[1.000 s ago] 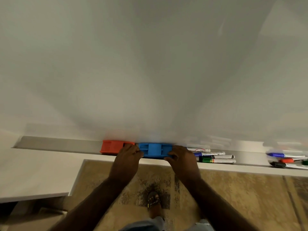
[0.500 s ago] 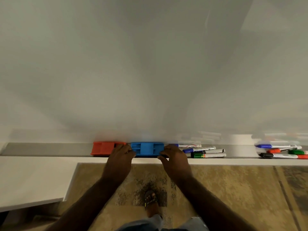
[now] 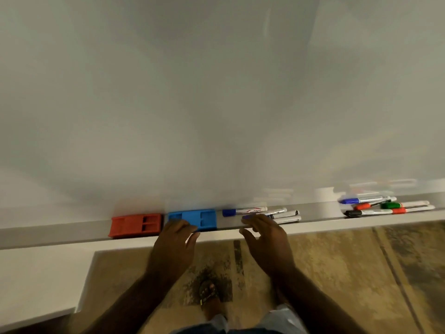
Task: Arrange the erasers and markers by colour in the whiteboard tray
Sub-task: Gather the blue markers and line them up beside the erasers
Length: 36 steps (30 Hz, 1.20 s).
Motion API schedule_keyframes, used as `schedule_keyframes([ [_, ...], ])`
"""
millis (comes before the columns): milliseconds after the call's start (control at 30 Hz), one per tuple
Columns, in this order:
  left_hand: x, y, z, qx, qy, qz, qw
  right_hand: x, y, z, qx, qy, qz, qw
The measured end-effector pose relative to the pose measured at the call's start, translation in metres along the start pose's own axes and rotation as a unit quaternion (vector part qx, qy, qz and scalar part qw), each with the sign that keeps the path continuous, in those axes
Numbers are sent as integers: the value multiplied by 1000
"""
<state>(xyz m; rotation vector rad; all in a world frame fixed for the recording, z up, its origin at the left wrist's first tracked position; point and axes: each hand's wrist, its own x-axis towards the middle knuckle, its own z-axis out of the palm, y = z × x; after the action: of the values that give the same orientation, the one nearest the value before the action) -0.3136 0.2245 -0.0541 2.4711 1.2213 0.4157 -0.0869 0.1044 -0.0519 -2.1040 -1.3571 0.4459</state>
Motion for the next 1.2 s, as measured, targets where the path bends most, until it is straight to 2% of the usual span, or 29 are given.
schedule_keyframes([
  [100,4,36,12,-61,-23,-25,998,-4,22,-25,-11,23,44,999],
  [233,21,80,34,-84,-71,-17,994,-3,54,-53,-32,58,77,995],
  [400,38,125,58,-93,-92,-34,991,6,89,-78,-45,54,114,991],
  [733,47,163,85,61,-153,-84,983,18,127,-95,-41,21,139,989],
  [933,47,175,89,69,-158,-124,977,22,134,-94,-65,-25,112,991],
  [1200,49,193,86,61,-141,-161,975,19,142,-98,-48,-39,113,992],
])
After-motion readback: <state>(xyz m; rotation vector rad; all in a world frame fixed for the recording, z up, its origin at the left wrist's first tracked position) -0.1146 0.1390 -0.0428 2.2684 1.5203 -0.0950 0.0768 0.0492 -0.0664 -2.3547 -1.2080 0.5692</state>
